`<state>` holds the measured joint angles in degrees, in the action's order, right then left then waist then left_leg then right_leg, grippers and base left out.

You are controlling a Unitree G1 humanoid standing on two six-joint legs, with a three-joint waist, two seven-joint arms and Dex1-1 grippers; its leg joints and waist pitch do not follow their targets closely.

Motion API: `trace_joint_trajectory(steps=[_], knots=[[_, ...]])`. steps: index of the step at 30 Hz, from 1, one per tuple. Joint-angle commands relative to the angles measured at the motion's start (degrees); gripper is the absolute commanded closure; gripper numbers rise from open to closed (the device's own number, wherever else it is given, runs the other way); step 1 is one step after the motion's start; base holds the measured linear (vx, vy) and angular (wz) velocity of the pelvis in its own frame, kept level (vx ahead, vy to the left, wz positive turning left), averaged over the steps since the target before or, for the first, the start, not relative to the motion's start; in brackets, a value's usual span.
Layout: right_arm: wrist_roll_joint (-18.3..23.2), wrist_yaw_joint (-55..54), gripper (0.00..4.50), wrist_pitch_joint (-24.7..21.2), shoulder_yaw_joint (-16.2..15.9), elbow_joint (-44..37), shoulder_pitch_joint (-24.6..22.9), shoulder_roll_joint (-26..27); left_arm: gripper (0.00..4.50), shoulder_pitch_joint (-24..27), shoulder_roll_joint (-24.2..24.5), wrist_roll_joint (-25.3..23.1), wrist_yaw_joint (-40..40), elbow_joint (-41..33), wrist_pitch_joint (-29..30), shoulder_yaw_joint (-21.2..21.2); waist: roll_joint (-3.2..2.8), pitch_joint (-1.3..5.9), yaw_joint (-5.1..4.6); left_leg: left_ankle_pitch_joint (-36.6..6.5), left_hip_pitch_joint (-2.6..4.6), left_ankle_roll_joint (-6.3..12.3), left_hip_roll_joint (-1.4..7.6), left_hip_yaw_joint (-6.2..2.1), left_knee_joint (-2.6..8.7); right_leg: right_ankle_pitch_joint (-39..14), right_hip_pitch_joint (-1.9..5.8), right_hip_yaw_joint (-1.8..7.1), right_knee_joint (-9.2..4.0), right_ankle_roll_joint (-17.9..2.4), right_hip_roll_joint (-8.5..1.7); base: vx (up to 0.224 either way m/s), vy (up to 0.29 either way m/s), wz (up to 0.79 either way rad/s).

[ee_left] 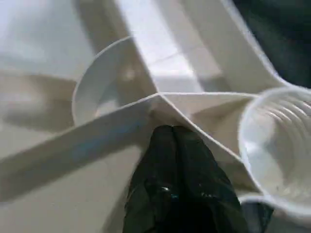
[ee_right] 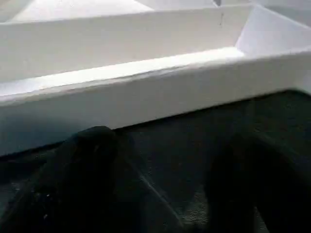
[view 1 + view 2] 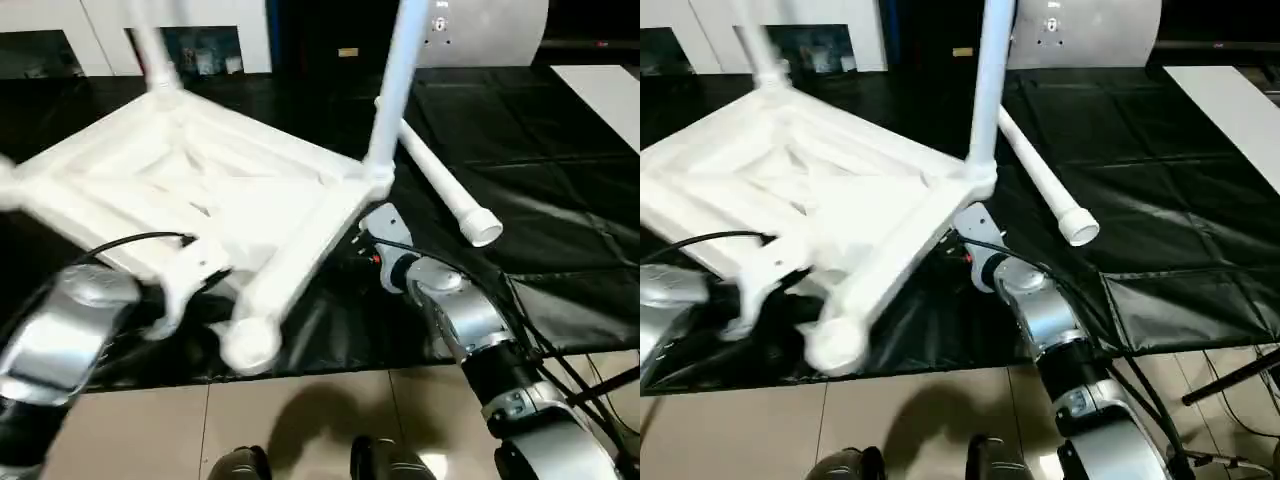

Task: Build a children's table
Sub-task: Rotate table base

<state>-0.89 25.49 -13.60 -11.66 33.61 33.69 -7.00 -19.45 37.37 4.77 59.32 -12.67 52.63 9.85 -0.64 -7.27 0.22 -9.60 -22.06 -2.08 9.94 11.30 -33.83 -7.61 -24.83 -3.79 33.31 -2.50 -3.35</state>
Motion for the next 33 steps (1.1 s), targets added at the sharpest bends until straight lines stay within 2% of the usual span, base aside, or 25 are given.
trace_joint_trajectory(steps=[1, 3, 4, 6, 10, 11, 15, 17, 18, 19, 20, 22, 24, 26, 27, 28, 29, 30, 31, 32, 33], knots=[[0.1, 0.4, 0.00, 1.4, -1.2, 0.3, 1.6, 2.1, 4.45, -1.5, -2.1, 4.7, 1.8, -2.8, -0.7, 2.1, -0.70, 4.38, 0.39, -13.5, 1.23, 1.41, 2.67, -1.86, 3.88, -20.1, 3.53, 3.04, -3.85, -10.5, -4.51, 0.000, 0.000, 0.00], [0.0, 0.6, 0.00, 1.7, -1.2, 0.7, 1.7, 2.2, 4.45, -2.3, -3.2, 4.9, 2.0, -2.5, -0.6, 3.3, -0.94, 4.43, 0.33, -13.8, 1.28, 1.47, 2.66, -1.88, 3.82, -20.1, 3.55, 2.99, -3.83, -10.5, -4.46, 0.000, 0.000, 0.00], [0.2, 1.0, 0.00, 2.0, -1.1, 0.9, 1.7, 2.4, 4.45, -3.0, -4.3, 5.2, 2.2, -2.1, -0.6, 4.2, -0.75, 4.49, 0.24, -13.7, 1.28, 1.58, 2.68, -1.83, 3.81, -19.7, 3.58, 3.00, -3.85, -10.5, -4.42, 0.000, 0.000, 0.00], [0.2, 1.1, 0.00, 2.3, -1.0, 1.2, 1.8, 2.5, 4.45, -3.4, -5.1, 5.3, 2.2, -2.0, -0.5, 4.8, -1.08, 4.54, 0.37, -13.5, 1.31, 1.70, 2.70, -1.83, 3.79, -18.9, 3.60, 2.98, -3.75, -10.8, -4.40, 0.000, 0.000, 0.00], [0.2, 1.1, 0.00, 3.1, -0.8, 2.1, 2.4, 3.0, 4.45, -3.8, -6.8, 5.3, 2.6, -2.4, 0.1, 6.5, -0.92, 4.57, 0.36, -13.5, 1.26, 1.76, 2.70, -1.81, 3.76, -18.6, 3.71, 2.94, -3.75, -11.2, -4.42, 0.000, 0.000, 0.00], [0.1, 0.9, 0.00, 3.6, -0.6, 2.9, 2.9, 3.3, 4.45, -3.9, -7.4, 5.4, 2.1, -2.1, 0.0, 7.2, -1.29, 4.57, 0.28, -13.8, 1.29, 1.67, 2.70, -1.83, 3.74, -18.6, 3.64, 2.88, -3.80, -11.3, -4.38, 0.000, 0.000, 0.00], [0.0, 0.3, 0.00, 4.4, -0.1, 4.2, 4.1, 3.9, 4.45, -4.6, -8.6, 4.1, -0.3, 0.7, -1.9, 7.5, -1.04, 4.60, 0.30, -14.0, 1.21, 1.71, 2.60, -1.84, 3.65, -19.3, 3.81, 2.84, -3.84, -11.3, -4.43, 0.000, 0.000, 0.00], [-0.2, -0.4, 0.00, 4.6, 0.3, 4.6, 4.7, 4.1, 4.45, -5.6, -9.3, 1.4, -3.6, 4.2, -4.9, 6.8, -1.03, 4.64, 0.32, -14.0, 1.32, 1.76, 2.58, -1.81, 3.64, -19.1, 3.69, 2.83, -3.92, -11.1, -4.36, 0.000, 0.000, 0.00], [-0.6, -1.7, 0.00, 5.2, 1.0, 5.2, 5.2, 3.9, 4.45, -7.4, -10.3, -2.2, -9.1, 9.6, -9.5, 4.9, -0.71, 4.72, 0.22, -13.5, 1.15, 2.14, 2.46, -1.73, 3.57, -18.9, 3.71, 2.78, -3.97, -10.7, -4.23, 0.000, 0.000, 0.00], [-0.7, -1.9, 0.00, 5.3, 1.3, 5.1, 5.3, 3.8, 4.45, -8.1, -10.4, -3.2, -10.9, 11.4, -11.3, 4.2, -0.85, 4.70, 0.23, -13.8, 1.27, 2.16, 2.37, -1.72, 3.50, -19.4, 3.56, 2.72, -4.03, -10.4, -4.09, 0.000, 0.000, 0.00], [-0.7, -2.3, 0.00, 5.3, 1.6, 4.8, 5.2, 3.5, 4.45, -8.8, -10.4, -4.3, -12.8, 13.5, -13.2, 3.5, -0.51, 4.86, 0.19, -13.6, 1.06, 2.21, 2.44, -1.86, 3.55, -19.5, 3.90, 2.67, -3.88, -10.1, -4.26, 0.000, 0.000, 0.00], [-0.7, -3.3, 0.00, 5.6, 2.6, 4.3, 5.1, 2.9, 4.45, -9.5, -9.4, -5.9, -14.3, 16.1, -17.5, 3.2, -0.42, 4.84, 0.17, -13.8, 1.05, 2.24, 2.47, -1.88, 3.56, -20.4, 3.79, 2.67, -4.02, -9.2, -4.39, 0.000, 0.000, 0.00], [-0.8, -5.6, 0.00, 5.8, 4.3, 3.2, 5.0, 1.8, 4.45, -10.0, -8.7, -6.5, -15.9, 18.5, -20.0, 2.1, -0.39, 4.96, 0.14, -12.4, 1.07, 2.42, 2.50, -1.74, 3.47, -19.5, 3.70, 2.78, -3.87, -9.4, -4.35, 0.000, 0.000, 0.00], [-1.1, -7.3, 0.00, 6.4, 5.8, 1.9, 4.7, 0.4, 4.45, -10.3, -7.8, -6.8, -16.5, 20.4, -23.4, 1.5, -0.70, 5.05, 0.38, -11.6, 1.27, 2.41, 2.64, -1.73, 3.50, -18.0, 3.53, 2.78, -3.67, -9.8, -4.21, 0.000, 0.000, 0.00], [-1.3, -8.2, 0.00, 6.2, 6.4, 1.4, 4.6, -0.2, 4.45, -10.3, -7.8, -6.5, -16.5, 20.6, -23.8, 1.0, -0.64, 5.06, 0.41, -11.4, 1.33, 2.27, 2.70, -1.62, 3.48, -16.9, 3.52, 2.82, -3.53, -10.0, -4.12, 0.000, 0.000, 0.00], [0.1, -7.2, 0.00, 5.8, 7.6, 0.2, 4.3, -0.6, 4.45, -10.2, -8.1, -5.7, -16.2, 20.9, -25.2, 0.2, -0.57, 5.12, 0.38, -11.1, 1.28, 2.24, 2.62, -1.59, 3.46, -16.3, 3.60, 2.78, -3.46, -10.1, -4.03, 0.000, 0.000, 0.00], [0.9, -6.8, 0.00, 5.7, 8.5, -0.8, 4.1, -1.1, 4.45, -10.1, -8.5, -5.0, -16.3, 21.1, -25.9, -0.7, -0.67, 5.22, 0.61, -11.0, 1.52, 2.42, 2.71, -1.52, 3.42, -15.5, 3.51, 2.88, -3.44, -10.4, -4.14, 0.000, 0.000, 0.00], [2.3, -7.2, 0.00, 5.3, 10.3, -2.5, 3.9, -1.3, 4.45, -10.1, -9.7, -3.2, -16.6, 21.6, -26.8, -2.7, -0.83, 5.12, 0.69, -11.0, 1.45, 2.64, 2.68, -1.39, 3.40, -14.9, 3.53, 2.92, -3.46, -10.6, -4.15, 0.000, 0.000, 0.00], [2.3, -7.2, 0.00, 5.3, 10.3, -2.6, 3.9, -1.3, 4.45, -10.1, -9.7, -3.0, -16.6, 21.6, -26.9, -2.8, -0.73, 5.17, 0.80, -10.9, 1.36, 2.73, 2.66, -1.42, 3.42, -14.7, 3.58, 2.88, -3.39, -10.8, -4.15, 0.000, 0.000, 0.00], [2.3, -7.3, 0.00, 4.8, 10.8, -3.2, 4.0, -2.1, 4.45, -9.7, -10.8, -0.5, -15.4, 20.8, -27.2, -4.5, -0.99, 5.10, 0.88, -10.9, 1.25, 2.76, 2.67, -1.52, 3.48, -14.7, 3.60, 2.77, -3.36, -11.0, -4.16, 0.000, 0.000, 0.00], [2.3, -7.4, 0.00, 4.6, 10.9, -3.3, 4.0, -2.2, 4.45, -9.7, -11.0, -0.2, -15.3, 20.6, -27.2, -4.7, -0.78, 5.20, 0.97, -10.9, 1.37, 2.70, 2.67, -1.42, 3.41, -14.4, 3.59, 2.83, -3.38, -11.4, -4.25, 0.000, 0.000, 0.00]])
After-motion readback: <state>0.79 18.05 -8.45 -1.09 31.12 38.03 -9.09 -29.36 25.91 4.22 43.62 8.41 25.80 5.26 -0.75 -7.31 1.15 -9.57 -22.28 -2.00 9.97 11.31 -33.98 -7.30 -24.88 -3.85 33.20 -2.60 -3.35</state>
